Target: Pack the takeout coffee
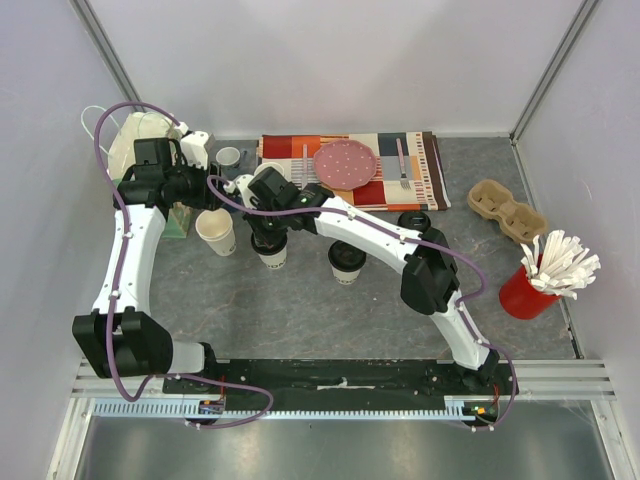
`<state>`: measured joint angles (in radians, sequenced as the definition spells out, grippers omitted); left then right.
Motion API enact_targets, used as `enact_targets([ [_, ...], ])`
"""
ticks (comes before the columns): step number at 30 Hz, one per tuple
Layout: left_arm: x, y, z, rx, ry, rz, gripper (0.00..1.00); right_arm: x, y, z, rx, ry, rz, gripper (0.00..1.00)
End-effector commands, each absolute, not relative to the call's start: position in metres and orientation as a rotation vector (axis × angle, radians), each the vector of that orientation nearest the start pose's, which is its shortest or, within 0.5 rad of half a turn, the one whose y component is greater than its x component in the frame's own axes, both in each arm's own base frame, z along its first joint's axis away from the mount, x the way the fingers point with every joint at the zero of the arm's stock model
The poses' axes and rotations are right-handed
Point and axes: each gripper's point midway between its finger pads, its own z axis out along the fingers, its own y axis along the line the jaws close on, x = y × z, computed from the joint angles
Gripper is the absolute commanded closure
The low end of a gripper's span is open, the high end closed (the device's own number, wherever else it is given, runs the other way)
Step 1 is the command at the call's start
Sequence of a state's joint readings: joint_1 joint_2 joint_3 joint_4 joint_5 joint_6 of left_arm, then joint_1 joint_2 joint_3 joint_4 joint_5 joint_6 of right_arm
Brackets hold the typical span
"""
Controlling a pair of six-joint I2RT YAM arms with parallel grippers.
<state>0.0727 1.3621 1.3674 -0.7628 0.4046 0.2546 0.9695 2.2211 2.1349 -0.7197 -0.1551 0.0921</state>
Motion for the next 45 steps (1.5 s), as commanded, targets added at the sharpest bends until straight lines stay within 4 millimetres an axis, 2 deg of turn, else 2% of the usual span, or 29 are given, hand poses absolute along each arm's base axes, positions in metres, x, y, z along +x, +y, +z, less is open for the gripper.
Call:
enact_targets([
  [1, 0.357, -0.037, 0.253, 0.445, 2.178, -0.317, 0.4, 0.302, 0.492, 0.168, -1.116, 2.17, 0.658, 1.0],
  [7, 0.357, -0.039, 0.252, 0.45, 2.178, -0.333, 0.4, 0.3, 0.491, 0.178, -1.115, 2.154, 0.667, 1.0],
  [20, 0.356, -0.04, 0.253, 0.456, 2.174, -0.334, 0.4, 0.297, 0.489, 0.154, -1.137, 2.204, 0.653, 1.0],
  [28, 0.356, -0.042, 0.252, 0.462, 2.174, -0.348, 0.4, 0.291, 0.485, 0.153, -1.136, 2.22, 0.66, 1.0],
  [29, 0.356, -0.042, 0.252, 0.462, 2.174, -0.35, 0.4, 0.291, 0.484, 0.155, -1.132, 2.22, 0.661, 0.98],
  [33, 0.356, -0.042, 0.252, 0.463, 2.173, -0.352, 0.4, 0.291, 0.484, 0.161, -1.123, 2.208, 0.668, 0.74],
  [35, 0.356, -0.043, 0.253, 0.463, 2.171, -0.355, 0.4, 0.292, 0.484, 0.164, -1.121, 2.201, 0.666, 0.7],
  [40, 0.355, -0.043, 0.253, 0.469, 2.17, -0.355, 0.4, 0.294, 0.484, 0.174, -1.108, 2.182, 0.669, 0.68],
  [45, 0.355, -0.046, 0.255, 0.474, 2.164, -0.372, 0.4, 0.292, 0.488, 0.19, -1.108, 2.148, 0.714, 0.61],
])
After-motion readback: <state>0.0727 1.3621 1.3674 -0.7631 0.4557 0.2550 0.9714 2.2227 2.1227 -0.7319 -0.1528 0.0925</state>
